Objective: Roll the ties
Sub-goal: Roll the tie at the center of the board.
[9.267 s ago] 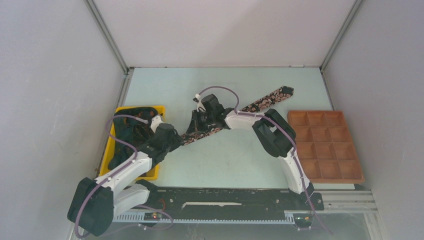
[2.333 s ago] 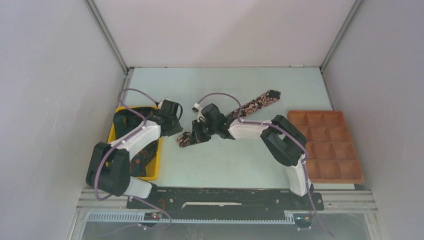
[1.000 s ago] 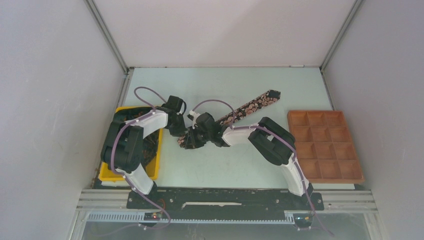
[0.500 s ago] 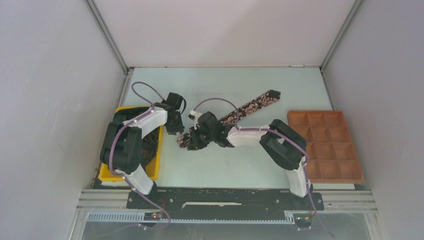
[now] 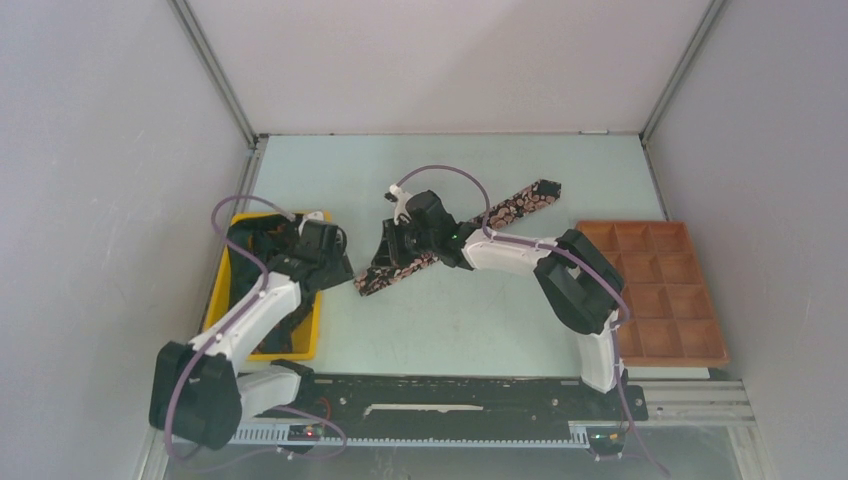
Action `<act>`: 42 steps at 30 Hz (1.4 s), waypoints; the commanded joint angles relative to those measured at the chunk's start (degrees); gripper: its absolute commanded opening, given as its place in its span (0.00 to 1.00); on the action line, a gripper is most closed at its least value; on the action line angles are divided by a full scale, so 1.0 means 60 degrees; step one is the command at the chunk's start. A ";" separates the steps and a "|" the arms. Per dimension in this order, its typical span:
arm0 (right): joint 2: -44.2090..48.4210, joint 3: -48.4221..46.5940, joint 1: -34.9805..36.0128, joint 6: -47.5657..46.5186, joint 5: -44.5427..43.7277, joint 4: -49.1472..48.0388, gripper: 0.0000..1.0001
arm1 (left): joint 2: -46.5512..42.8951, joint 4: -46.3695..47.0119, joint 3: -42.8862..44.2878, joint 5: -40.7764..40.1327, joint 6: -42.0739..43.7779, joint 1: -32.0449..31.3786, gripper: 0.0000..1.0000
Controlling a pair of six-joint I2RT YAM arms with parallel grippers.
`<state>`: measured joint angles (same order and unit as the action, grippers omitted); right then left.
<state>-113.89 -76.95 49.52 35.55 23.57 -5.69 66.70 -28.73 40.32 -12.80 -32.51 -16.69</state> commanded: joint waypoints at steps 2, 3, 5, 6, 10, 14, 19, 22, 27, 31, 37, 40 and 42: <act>-0.0642 -0.0989 -0.0017 0.0052 0.0319 0.0471 0.13 | -0.1476 0.1098 -0.1075 0.0299 -0.0446 0.0057 0.58; -0.0742 -0.1112 -0.0018 0.0063 0.0330 0.0528 0.13 | -0.1657 0.1156 -0.1224 0.0322 -0.0496 0.0057 0.59; -0.0915 -0.1275 -0.0007 0.0067 0.0334 0.0600 0.13 | -0.1937 0.1252 -0.1471 0.0429 -0.0549 0.0055 0.59; -0.1000 -0.1332 -0.0021 0.0077 0.0334 0.0625 0.13 | -0.2057 0.1261 -0.1555 0.0451 -0.0579 0.0056 0.60; -0.1284 -0.1453 -0.0074 0.0108 0.0348 0.0641 0.12 | -0.2410 0.1396 -0.1845 0.0561 -0.0641 0.0057 0.60; -0.1490 -0.1416 -0.0153 0.0111 0.0363 0.0614 0.12 | -0.2565 0.1597 -0.2034 0.0677 -0.0715 0.0057 0.60; -0.1631 -0.1339 -0.0200 0.0081 0.0352 0.0601 0.11 | -0.2603 0.1817 -0.2202 0.0790 -0.0797 0.0055 0.60; -0.1658 -0.1220 -0.0228 0.0087 0.0360 0.0536 0.11 | -0.2630 0.1947 -0.2296 0.0882 -0.0847 0.0057 0.60; -0.1638 -0.1072 -0.0350 0.0068 0.0407 0.0428 0.11 | -0.2611 0.2219 -0.2437 0.1052 -0.0927 0.0057 0.60; -0.1644 -0.0947 -0.0430 0.0066 0.0409 0.0354 0.11 | -0.2537 0.2664 -0.2616 0.1264 -0.1120 0.0056 0.61; -0.1718 -0.0719 -0.0507 0.0094 0.0468 0.0221 0.11 | -0.2436 0.3532 -0.2941 0.1529 -0.1509 0.0057 0.66; -0.1781 -0.0627 -0.0548 0.0087 0.0466 0.0181 0.11 | -0.2278 0.3822 -0.3037 0.1532 -0.1657 0.0053 0.67; -0.1801 -0.0552 -0.0563 0.0088 0.0454 0.0152 0.10 | -0.2117 0.4022 -0.3116 0.1556 -0.1762 0.0049 0.67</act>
<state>-123.87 -80.97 46.46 35.66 25.74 -2.50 52.77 -9.82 22.11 -4.25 -40.84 -16.69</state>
